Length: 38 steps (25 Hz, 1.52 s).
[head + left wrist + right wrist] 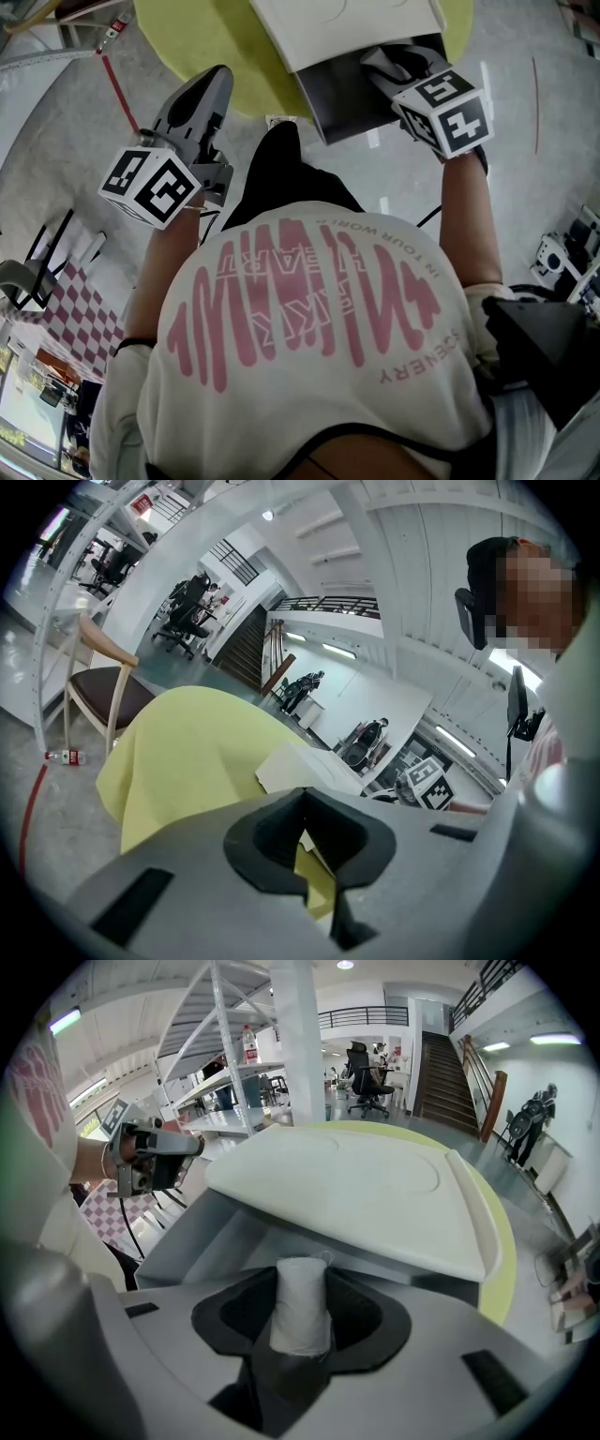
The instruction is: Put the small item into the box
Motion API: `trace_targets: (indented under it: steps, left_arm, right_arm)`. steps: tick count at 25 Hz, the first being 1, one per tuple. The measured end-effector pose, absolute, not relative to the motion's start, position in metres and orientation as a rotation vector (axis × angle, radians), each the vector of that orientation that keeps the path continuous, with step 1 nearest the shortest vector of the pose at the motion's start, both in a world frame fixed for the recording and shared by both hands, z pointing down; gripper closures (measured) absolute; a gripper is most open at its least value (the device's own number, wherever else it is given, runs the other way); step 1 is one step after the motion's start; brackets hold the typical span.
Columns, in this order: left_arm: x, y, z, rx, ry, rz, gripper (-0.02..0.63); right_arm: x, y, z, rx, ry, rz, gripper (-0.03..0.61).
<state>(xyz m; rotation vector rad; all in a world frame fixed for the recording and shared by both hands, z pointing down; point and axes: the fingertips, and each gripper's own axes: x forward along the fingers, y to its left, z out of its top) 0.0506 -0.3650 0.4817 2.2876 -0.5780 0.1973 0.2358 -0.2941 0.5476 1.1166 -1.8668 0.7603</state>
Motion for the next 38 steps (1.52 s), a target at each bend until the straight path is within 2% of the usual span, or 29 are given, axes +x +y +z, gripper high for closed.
trace_targets:
  steps: [22,38]
  left_arm:
    - [0.050,-0.390,0.456,2.302,-0.555,0.181,0.607]
    - [0.086,-0.436,0.403,2.400,-0.406,0.147,0.607]
  right_arm:
    - [0.227,-0.301,0.552,1.097,-1.831,0.816,0.391]
    - [0.224,-0.300,0.553,1.098,-1.777,0.950,0.388]
